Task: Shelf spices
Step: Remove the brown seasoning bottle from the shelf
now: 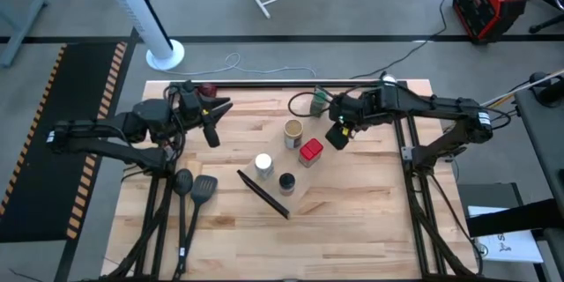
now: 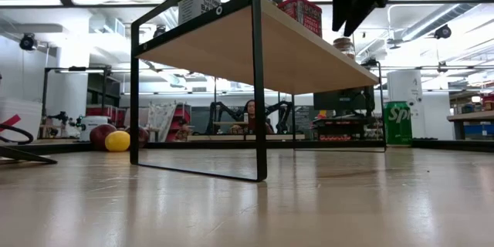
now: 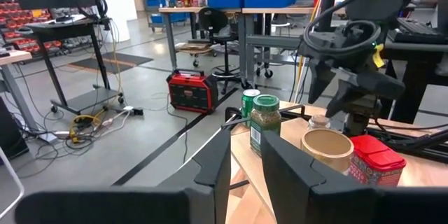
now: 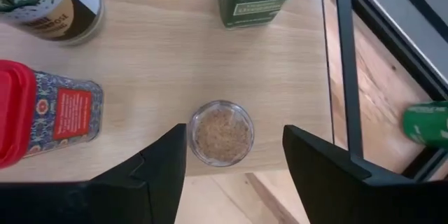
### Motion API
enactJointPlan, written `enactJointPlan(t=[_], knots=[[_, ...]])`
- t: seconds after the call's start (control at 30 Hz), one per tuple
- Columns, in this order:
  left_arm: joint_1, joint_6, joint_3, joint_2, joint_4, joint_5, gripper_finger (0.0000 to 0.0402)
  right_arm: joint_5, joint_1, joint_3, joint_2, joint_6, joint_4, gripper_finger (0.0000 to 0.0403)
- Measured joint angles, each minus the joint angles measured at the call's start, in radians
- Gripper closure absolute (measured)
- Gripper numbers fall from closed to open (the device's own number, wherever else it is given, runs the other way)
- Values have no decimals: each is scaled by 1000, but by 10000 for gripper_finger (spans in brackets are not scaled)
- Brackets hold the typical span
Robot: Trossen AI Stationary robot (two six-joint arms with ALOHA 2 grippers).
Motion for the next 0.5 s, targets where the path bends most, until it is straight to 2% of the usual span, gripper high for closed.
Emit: enactJointPlan(t=[0.27, 0.5], knots=[[0, -1, 0, 19, 0, 0, 341, -23, -7, -29, 0, -6, -2, 174], [0, -16, 0, 23, 0, 0, 331, -37, -10, -83, -2, -16, 38, 167]])
